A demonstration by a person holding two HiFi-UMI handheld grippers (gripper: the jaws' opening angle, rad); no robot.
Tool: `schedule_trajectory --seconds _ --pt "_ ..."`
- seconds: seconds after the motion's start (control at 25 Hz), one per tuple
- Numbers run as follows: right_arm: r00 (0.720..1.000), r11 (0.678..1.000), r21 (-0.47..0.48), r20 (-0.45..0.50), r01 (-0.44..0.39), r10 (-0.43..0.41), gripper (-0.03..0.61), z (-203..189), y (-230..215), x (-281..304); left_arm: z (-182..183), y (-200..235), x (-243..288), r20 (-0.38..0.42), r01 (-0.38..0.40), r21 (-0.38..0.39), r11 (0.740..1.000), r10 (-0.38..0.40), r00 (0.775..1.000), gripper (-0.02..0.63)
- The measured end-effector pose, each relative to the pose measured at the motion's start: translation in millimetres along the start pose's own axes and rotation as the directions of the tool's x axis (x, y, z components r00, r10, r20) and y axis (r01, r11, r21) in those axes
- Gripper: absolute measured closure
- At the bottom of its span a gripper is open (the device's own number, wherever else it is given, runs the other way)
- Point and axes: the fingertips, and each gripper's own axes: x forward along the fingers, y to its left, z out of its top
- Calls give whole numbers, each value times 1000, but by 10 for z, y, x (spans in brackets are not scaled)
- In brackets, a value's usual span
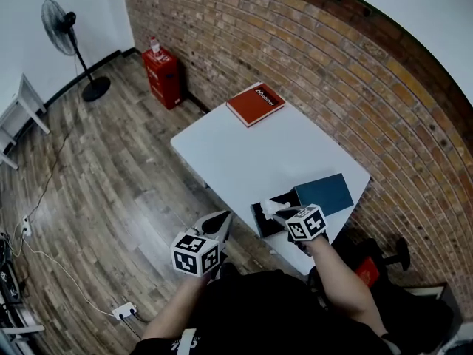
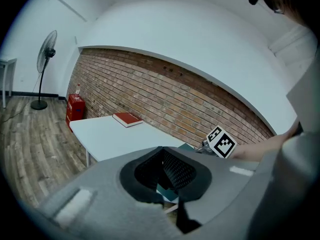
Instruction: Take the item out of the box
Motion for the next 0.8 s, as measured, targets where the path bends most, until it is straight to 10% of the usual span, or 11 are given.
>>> schedule_trajectory --seconds 0.8 --pt "931 1000 26 365 -14 4 538 83 -528 -1513 462 -1212 981 15 39 207 978 -43 999 609"
